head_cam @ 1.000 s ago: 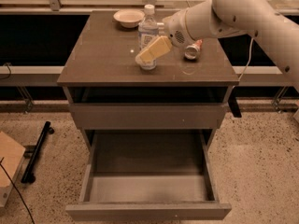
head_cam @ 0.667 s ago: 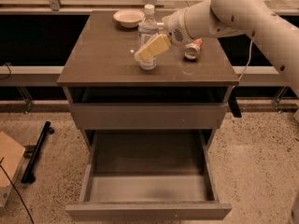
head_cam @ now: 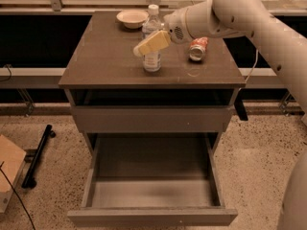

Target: Place blue plastic bottle into middle drawer

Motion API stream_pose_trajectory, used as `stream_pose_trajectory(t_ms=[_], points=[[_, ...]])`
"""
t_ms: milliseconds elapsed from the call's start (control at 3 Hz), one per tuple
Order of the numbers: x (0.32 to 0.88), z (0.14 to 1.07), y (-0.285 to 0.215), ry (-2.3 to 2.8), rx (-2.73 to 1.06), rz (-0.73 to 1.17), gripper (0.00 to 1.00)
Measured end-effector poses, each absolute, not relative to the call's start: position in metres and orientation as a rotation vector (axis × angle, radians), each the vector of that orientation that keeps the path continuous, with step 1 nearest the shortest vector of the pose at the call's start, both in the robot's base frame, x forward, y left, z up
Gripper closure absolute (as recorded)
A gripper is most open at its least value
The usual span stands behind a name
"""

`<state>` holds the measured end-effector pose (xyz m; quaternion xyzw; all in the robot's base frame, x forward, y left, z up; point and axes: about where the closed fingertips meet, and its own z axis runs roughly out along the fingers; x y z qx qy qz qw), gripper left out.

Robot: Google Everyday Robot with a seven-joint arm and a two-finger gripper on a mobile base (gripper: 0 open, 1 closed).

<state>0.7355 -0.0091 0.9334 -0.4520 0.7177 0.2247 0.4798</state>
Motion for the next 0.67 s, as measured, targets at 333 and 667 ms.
stream_pose_trajectory(t_ms=[333,667], points=[[0.7445,0.9338,-0.0037,1.737,-1.058,0.602,0.00],[0.7455,0.9326,-0.0032,1.701,-1.003,0.666,0.15]])
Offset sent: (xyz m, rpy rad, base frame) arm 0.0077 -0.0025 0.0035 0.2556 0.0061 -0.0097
